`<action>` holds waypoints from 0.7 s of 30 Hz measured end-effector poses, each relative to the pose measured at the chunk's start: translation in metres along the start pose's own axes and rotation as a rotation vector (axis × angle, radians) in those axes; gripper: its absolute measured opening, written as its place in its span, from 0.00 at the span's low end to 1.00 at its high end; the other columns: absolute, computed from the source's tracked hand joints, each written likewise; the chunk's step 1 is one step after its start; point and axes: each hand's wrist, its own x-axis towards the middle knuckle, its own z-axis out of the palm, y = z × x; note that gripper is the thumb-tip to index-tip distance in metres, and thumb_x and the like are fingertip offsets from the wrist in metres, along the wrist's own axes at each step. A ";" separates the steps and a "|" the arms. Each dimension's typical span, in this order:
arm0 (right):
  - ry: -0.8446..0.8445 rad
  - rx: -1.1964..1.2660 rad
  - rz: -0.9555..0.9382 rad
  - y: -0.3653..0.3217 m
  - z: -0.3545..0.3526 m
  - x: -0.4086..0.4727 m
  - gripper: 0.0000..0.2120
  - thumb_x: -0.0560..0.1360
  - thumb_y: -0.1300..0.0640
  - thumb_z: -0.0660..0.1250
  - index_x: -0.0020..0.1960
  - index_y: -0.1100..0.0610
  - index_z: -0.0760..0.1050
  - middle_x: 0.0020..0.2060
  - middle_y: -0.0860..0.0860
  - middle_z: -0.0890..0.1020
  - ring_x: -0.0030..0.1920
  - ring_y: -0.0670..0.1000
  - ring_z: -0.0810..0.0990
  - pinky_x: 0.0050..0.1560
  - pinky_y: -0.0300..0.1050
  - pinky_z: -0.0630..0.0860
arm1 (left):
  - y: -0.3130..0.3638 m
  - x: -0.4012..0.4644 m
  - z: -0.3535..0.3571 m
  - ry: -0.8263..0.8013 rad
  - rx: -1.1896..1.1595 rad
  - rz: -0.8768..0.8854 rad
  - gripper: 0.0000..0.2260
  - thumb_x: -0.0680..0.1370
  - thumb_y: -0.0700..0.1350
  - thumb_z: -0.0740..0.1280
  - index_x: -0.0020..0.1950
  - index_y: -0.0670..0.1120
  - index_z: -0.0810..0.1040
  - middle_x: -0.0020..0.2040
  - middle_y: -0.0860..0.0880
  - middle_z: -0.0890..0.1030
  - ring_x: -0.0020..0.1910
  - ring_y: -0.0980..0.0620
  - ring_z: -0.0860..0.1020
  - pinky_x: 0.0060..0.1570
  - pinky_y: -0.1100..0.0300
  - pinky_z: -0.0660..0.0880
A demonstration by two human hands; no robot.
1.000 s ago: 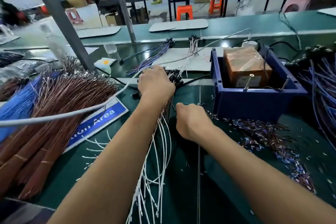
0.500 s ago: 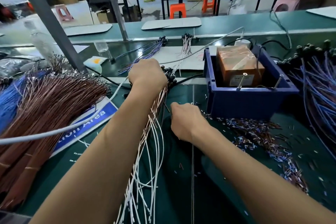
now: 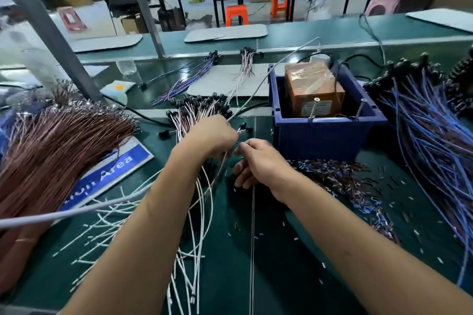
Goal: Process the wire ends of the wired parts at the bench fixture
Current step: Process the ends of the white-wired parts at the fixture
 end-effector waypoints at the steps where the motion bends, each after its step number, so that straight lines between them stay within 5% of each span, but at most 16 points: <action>1: -0.002 0.040 0.003 0.000 -0.001 -0.001 0.13 0.88 0.54 0.53 0.56 0.61 0.72 0.35 0.58 0.80 0.25 0.54 0.80 0.23 0.40 0.74 | -0.001 -0.003 0.002 -0.029 0.021 0.014 0.12 0.79 0.43 0.64 0.39 0.41 0.82 0.35 0.42 0.84 0.31 0.44 0.79 0.35 0.55 0.79; 3: -0.010 0.074 0.010 0.000 -0.003 -0.003 0.14 0.88 0.53 0.54 0.58 0.62 0.73 0.35 0.58 0.80 0.25 0.54 0.81 0.24 0.41 0.74 | -0.001 -0.009 0.003 -0.061 0.074 0.031 0.11 0.79 0.42 0.64 0.43 0.40 0.84 0.38 0.42 0.85 0.35 0.43 0.81 0.40 0.51 0.82; 8: 0.002 0.092 0.012 0.001 0.001 -0.003 0.20 0.87 0.49 0.59 0.59 0.67 0.76 0.37 0.60 0.80 0.24 0.52 0.79 0.24 0.40 0.75 | 0.006 -0.026 -0.006 -0.002 0.146 0.023 0.15 0.73 0.45 0.67 0.27 0.44 0.73 0.22 0.51 0.72 0.27 0.48 0.71 0.28 0.62 0.65; 12: 0.054 0.008 -0.057 0.007 0.004 -0.003 0.19 0.84 0.49 0.64 0.48 0.65 0.82 0.40 0.63 0.86 0.27 0.51 0.77 0.27 0.42 0.73 | 0.005 -0.042 -0.009 -0.248 0.138 0.040 0.14 0.74 0.44 0.66 0.29 0.45 0.82 0.28 0.49 0.81 0.30 0.48 0.76 0.33 0.59 0.76; 14: 0.112 -0.027 -0.059 0.009 0.005 -0.003 0.15 0.81 0.51 0.68 0.40 0.58 0.82 0.33 0.57 0.85 0.26 0.50 0.75 0.26 0.41 0.70 | 0.002 -0.045 -0.007 -0.313 0.102 0.039 0.15 0.75 0.42 0.68 0.28 0.47 0.83 0.33 0.44 0.84 0.32 0.49 0.79 0.39 0.56 0.82; 16: 0.170 -0.012 -0.052 0.011 0.003 -0.002 0.14 0.80 0.53 0.69 0.36 0.55 0.80 0.26 0.51 0.81 0.25 0.49 0.74 0.24 0.40 0.68 | -0.002 -0.044 -0.004 -0.290 0.023 0.018 0.12 0.75 0.41 0.71 0.31 0.45 0.79 0.38 0.39 0.86 0.33 0.47 0.81 0.41 0.53 0.84; 21: 0.212 0.000 -0.113 0.010 -0.003 -0.008 0.13 0.82 0.53 0.67 0.40 0.56 0.82 0.27 0.49 0.80 0.25 0.47 0.76 0.25 0.41 0.69 | -0.002 -0.039 0.007 -0.077 0.046 0.061 0.13 0.73 0.48 0.75 0.39 0.40 0.77 0.34 0.42 0.85 0.33 0.43 0.82 0.35 0.54 0.80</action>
